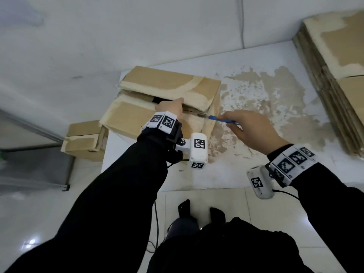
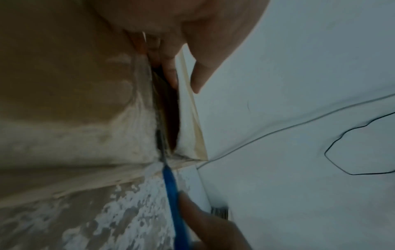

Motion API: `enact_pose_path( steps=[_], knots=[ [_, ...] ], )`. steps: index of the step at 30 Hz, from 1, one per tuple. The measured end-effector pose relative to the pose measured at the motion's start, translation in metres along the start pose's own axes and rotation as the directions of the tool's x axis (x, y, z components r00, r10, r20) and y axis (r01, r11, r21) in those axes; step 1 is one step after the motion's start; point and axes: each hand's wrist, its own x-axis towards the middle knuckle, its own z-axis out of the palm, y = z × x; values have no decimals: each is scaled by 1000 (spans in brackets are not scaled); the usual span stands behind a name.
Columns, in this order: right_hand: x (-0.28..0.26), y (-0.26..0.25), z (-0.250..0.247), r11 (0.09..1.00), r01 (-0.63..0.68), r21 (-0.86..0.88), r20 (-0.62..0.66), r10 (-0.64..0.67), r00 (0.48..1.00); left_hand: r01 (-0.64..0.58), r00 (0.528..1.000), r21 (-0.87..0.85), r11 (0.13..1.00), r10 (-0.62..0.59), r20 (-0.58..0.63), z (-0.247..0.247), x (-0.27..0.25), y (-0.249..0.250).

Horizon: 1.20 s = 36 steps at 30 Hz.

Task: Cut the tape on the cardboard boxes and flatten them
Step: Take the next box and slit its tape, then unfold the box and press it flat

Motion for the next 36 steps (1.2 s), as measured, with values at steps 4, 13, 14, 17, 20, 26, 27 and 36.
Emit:
enact_pose_path(
  steps=[4, 13, 14, 17, 20, 26, 27, 36],
  knots=[
    [5, -1, 3, 976, -56, -210, -71, 42, 997, -75, 997, -6, 997, 75, -24, 2, 8, -3],
    [-27, 47, 20, 772, -523, 361, -73, 582, 810, -436, 894, 543, 717, 414, 171, -27, 9, -5],
    [-41, 62, 34, 707, -621, 339, -2, 660, 751, -470, 861, 723, 506, 444, 249, -32, 9, -4],
    [-64, 87, 65, 614, -771, 171, 130, 761, 635, -549, 734, 835, 22, 490, 470, -45, 2, 5],
    [-56, 65, 70, 761, -647, 50, -26, 649, 760, -625, 640, 780, 26, 589, 493, -66, -12, 20],
    [3, -54, 55, 966, 105, 238, -163, -67, 984, -623, 771, 751, 219, 336, 542, -126, -32, 17],
    [10, -59, 60, 977, 127, 171, -108, -110, 988, -598, 798, 766, 235, 264, 541, -131, -37, 10],
    [82, -36, 4, 991, -109, 78, -79, 115, 990, -584, 764, 811, -30, 317, 562, -131, -4, -73]
  ],
)
